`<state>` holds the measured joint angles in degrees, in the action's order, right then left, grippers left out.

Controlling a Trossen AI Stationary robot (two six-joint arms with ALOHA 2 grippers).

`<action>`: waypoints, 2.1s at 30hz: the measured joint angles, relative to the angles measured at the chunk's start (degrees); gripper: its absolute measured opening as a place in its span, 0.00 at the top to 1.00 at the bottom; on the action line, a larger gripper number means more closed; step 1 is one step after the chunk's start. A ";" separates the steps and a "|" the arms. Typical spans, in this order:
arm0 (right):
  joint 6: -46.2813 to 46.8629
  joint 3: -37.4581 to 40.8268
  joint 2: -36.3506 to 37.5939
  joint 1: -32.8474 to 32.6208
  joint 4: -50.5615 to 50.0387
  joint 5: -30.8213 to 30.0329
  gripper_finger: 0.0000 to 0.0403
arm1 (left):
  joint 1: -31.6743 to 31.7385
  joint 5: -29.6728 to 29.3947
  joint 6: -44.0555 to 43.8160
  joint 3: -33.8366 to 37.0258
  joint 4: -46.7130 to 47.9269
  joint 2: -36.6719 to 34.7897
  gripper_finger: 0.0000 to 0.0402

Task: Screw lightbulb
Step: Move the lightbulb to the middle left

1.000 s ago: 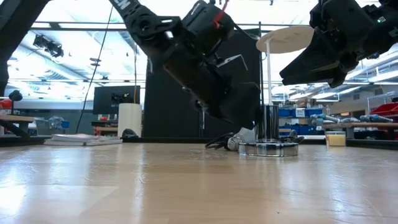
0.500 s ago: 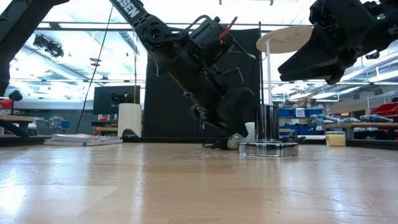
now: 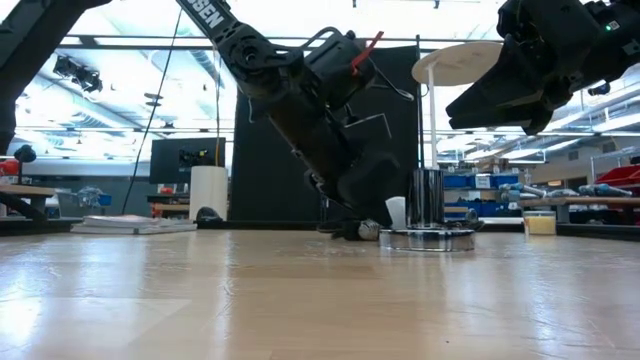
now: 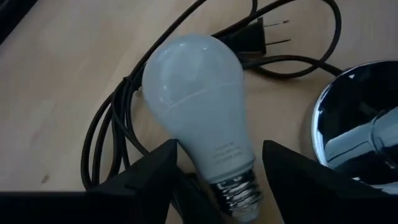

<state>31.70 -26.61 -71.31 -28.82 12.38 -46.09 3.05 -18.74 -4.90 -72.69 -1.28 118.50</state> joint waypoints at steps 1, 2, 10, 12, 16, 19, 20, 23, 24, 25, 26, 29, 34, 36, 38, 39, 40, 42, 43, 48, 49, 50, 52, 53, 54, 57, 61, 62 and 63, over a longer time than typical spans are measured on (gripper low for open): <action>0.02 0.00 0.00 0.00 0.00 0.00 0.58 | 0.14 0.00 0.41 0.02 0.02 0.02 0.39; 0.04 0.00 0.00 0.00 0.02 0.00 0.58 | 0.31 -0.02 0.86 0.02 0.00 0.02 0.38; 2.02 0.00 0.00 -0.10 0.00 0.05 0.58 | 2.06 -4.11 3.54 0.44 0.31 0.11 0.40; 2.40 0.00 0.00 -0.60 0.00 0.05 0.58 | 2.43 -4.15 2.99 0.44 0.48 0.11 0.42; 1.32 0.00 0.00 -1.73 -0.02 -0.43 0.58 | 2.58 -4.36 2.95 0.44 1.63 0.11 0.47; 0.86 0.00 0.00 -1.98 -0.02 -0.61 0.58 | 2.55 -4.36 2.63 0.42 2.24 0.11 0.52; 0.85 0.00 0.00 -1.99 -0.06 -0.65 0.58 | 2.53 -4.35 2.02 0.42 2.31 0.11 0.54; 0.77 0.00 0.00 -1.97 -0.45 -0.79 0.58 | 2.25 -4.34 1.24 0.42 2.40 0.11 0.59; 0.69 0.00 0.00 -1.97 -0.48 -0.79 0.58 | 2.16 -4.37 1.24 0.42 2.43 0.11 0.61; 0.67 0.00 0.00 -1.97 -0.49 -0.79 0.58 | 2.07 -4.37 1.26 0.41 2.45 0.11 0.63; 0.66 0.00 0.00 -1.97 -0.53 -0.79 0.58 | 1.94 -4.37 1.28 0.24 2.76 0.11 0.64; 0.66 0.00 0.00 -1.95 -0.57 -0.79 0.58 | 1.53 -4.73 1.60 -1.21 5.10 0.13 0.66; 0.66 0.00 0.00 -1.95 -0.57 -0.81 0.58 | 0.86 -8.71 5.45 -6.72 10.68 0.22 0.67; 0.66 0.00 0.00 -1.95 -0.59 -0.81 0.58 | 0.87 -9.62 6.89 -9.50 13.85 0.22 0.67; 0.66 0.00 0.00 -1.95 -0.61 -0.79 0.58 | 0.90 -9.90 7.77 -12.28 16.80 0.22 0.67; 0.66 0.00 0.00 -1.95 -0.61 -0.80 0.58 | 0.94 -9.88 7.99 -13.69 18.15 0.22 0.67; 0.67 0.00 0.00 -1.95 -0.62 -0.83 0.58 | 0.96 -9.80 8.21 -15.15 19.84 0.22 0.67; 0.81 0.00 0.00 -1.95 -0.72 -1.02 0.58 | 0.94 -9.67 8.82 -17.85 23.84 0.20 0.67; 1.08 0.00 0.00 -1.95 -0.88 -1.24 0.58 | 0.90 -9.61 8.97 -19.18 25.97 0.20 0.67; 2.95 0.04 0.00 -3.03 -2.68 -4.12 0.58 | -0.55 -9.09 6.04 -25.07 37.37 0.15 0.68; 2.99 0.21 0.00 -3.23 -2.78 -4.90 0.58 | -1.08 -9.05 5.47 -25.62 39.48 0.13 0.68; 3.02 0.49 0.00 -3.42 -2.82 -5.59 0.58 | -1.71 -9.05 4.58 -25.80 40.80 0.13 0.68; 3.24 0.98 0.00 -3.73 -2.99 -6.01 0.58 | -3.09 -9.03 2.91 -25.66 42.83 0.13 0.68; 3.46 1.20 0.00 -3.83 -2.97 -6.16 0.58 | -3.83 -9.10 2.02 -25.50 43.96 0.13 0.68; 3.73 1.43 0.00 -3.96 -2.95 -6.17 0.58 | -4.54 -9.68 1.53 -25.18 44.97 0.13 0.68; 4.32 1.92 0.00 -4.09 -3.02 -6.51 0.58 | -6.17 -13.20 -0.94 -23.39 47.71 0.13 0.68; 4.56 1.95 0.00 -4.21 -3.01 -6.45 0.58 | -7.54 -16.91 -8.83 -20.26 51.85 -1.03 0.68; 4.53 1.95 0.00 -4.22 -2.98 -6.43 0.58 | -8.12 -17.80 -10.78 -19.20 51.80 -1.94 0.68; 4.44 1.97 0.00 -4.20 -2.96 -6.45 0.58 | -8.87 -18.34 -12.36 -17.82 51.62 -2.76 0.68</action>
<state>36.14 -24.64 -71.31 -33.02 9.42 -52.53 -5.81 -37.08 -17.26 -90.51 50.35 115.74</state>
